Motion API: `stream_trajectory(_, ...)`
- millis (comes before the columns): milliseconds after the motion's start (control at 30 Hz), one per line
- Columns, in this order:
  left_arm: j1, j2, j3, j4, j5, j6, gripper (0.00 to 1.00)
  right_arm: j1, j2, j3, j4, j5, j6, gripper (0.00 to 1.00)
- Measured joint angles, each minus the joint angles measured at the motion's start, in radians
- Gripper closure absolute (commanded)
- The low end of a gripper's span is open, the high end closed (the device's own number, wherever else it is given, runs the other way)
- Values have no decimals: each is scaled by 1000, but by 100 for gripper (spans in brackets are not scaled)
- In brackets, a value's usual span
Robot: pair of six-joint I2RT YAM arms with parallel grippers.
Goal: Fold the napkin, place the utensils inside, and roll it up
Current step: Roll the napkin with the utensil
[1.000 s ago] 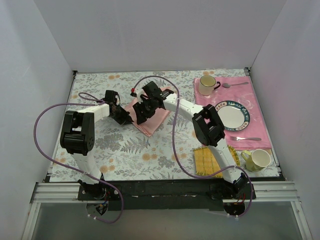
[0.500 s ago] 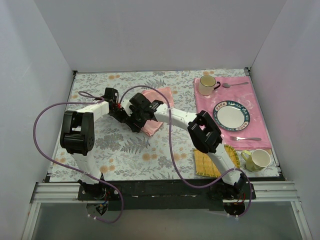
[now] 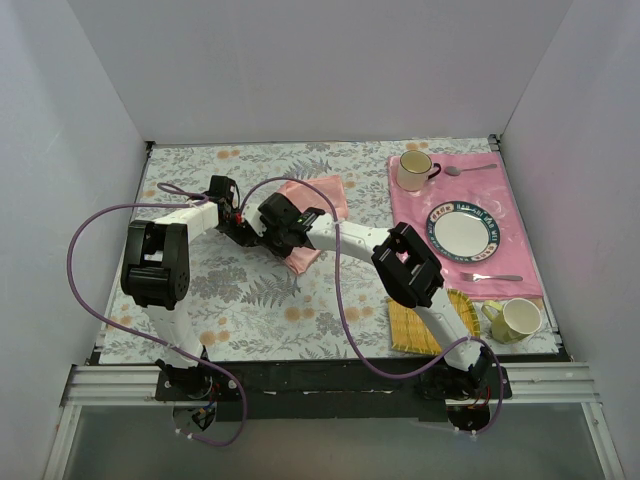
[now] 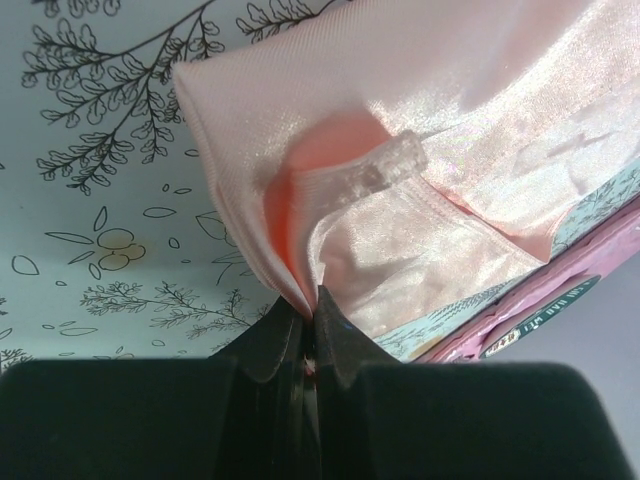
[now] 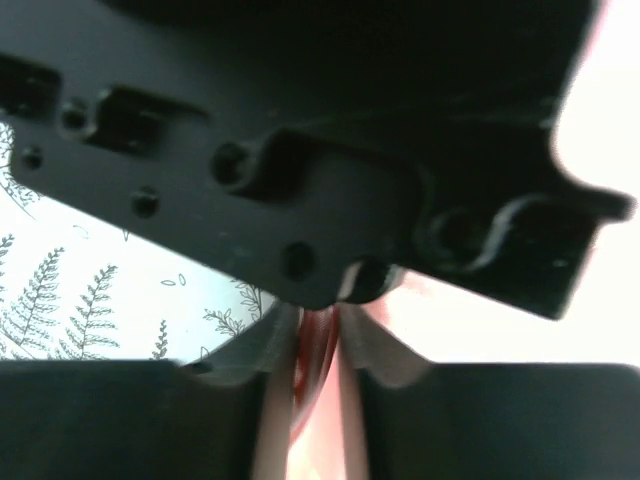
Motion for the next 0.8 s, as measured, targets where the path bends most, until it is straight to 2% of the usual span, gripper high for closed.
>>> stream_trajectory(33, 0, 0, 0, 0, 0, 1, 91, 0, 0, 0, 1, 3, 0, 87)
stream_trajectory(67, 0, 0, 0, 1, 0, 5, 81, 0, 0, 0, 2, 7, 2, 89)
stream_trajectory(167, 0, 0, 0, 1, 3, 29, 70, -4, 0, 1, -1, -3, 5, 98)
stream_trajectory(200, 0, 0, 1, 0, 3, 42, 62, -7, 0, 3, -5, -11, 6, 99)
stream_trajectory(333, 0, -2, 17, 0, 0, 100, 48, -27, 4, 36, -42, -75, 27, 99)
stream_trajectory(400, 0, -10, 29, 0, -14, 132, 45, -49, 4, 47, -46, -143, 55, 99)
stream_trajectory(800, 20, -146, 8, 31, -19, 205, 43, -219, 69, 55, -42, -536, 201, 99)
